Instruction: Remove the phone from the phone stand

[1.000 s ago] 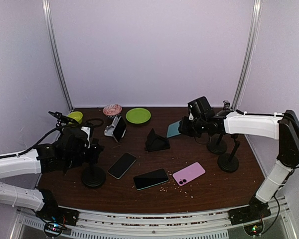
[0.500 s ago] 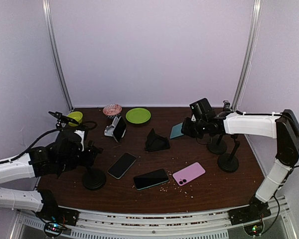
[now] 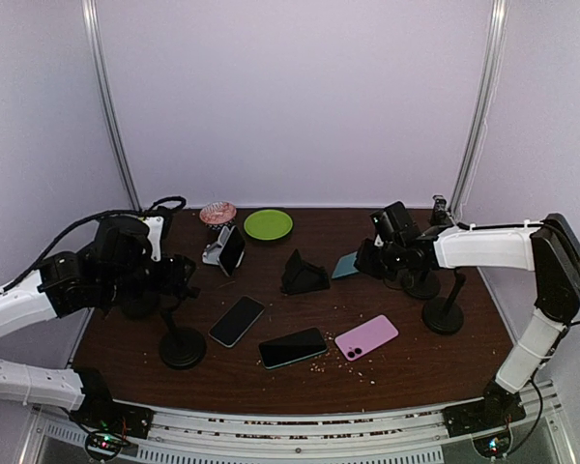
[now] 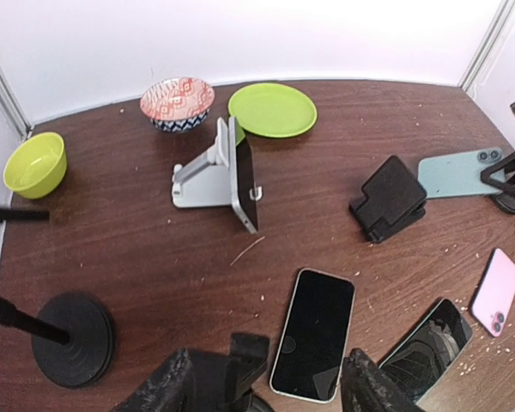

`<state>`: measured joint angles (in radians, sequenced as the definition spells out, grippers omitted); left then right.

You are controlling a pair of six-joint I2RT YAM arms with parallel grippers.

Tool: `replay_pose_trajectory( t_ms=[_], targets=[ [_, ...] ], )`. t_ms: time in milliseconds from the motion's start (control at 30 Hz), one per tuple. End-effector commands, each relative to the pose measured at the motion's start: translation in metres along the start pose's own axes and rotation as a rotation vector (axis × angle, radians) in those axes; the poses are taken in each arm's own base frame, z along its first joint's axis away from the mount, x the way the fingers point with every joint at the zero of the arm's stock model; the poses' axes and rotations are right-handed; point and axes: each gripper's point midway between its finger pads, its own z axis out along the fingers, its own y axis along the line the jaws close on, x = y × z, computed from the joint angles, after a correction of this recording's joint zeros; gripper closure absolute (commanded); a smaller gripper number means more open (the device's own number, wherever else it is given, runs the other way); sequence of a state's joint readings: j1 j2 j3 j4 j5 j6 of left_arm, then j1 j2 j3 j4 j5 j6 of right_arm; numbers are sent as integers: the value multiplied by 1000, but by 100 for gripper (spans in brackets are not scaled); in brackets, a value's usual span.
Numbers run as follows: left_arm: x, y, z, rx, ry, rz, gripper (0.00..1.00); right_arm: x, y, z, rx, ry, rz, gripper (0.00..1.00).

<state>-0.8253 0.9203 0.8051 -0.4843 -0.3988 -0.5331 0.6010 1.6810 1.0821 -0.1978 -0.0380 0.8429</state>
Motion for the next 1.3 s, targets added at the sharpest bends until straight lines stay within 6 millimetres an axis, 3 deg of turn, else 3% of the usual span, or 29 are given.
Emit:
replay_pose_trajectory(
  t_ms=[0, 200, 400, 800, 1267],
  targets=[
    [-21, -14, 1, 23, 24, 46, 39, 0, 0, -6, -30, 4, 32, 81],
    [-41, -33, 14, 46, 49, 94, 39, 10, -7, -8, -37, 34, 57, 76],
    [-52, -39, 32, 34, 76, 117, 37, 22, -15, -7, -47, 60, 105, 71],
    [-56, -22, 89, 80, 158, 87, 36, 47, -30, 2, -50, 112, 158, 67],
    [-45, 0, 156, 75, 266, 94, 36, 64, -38, 8, -45, 167, 187, 54]
  ],
)
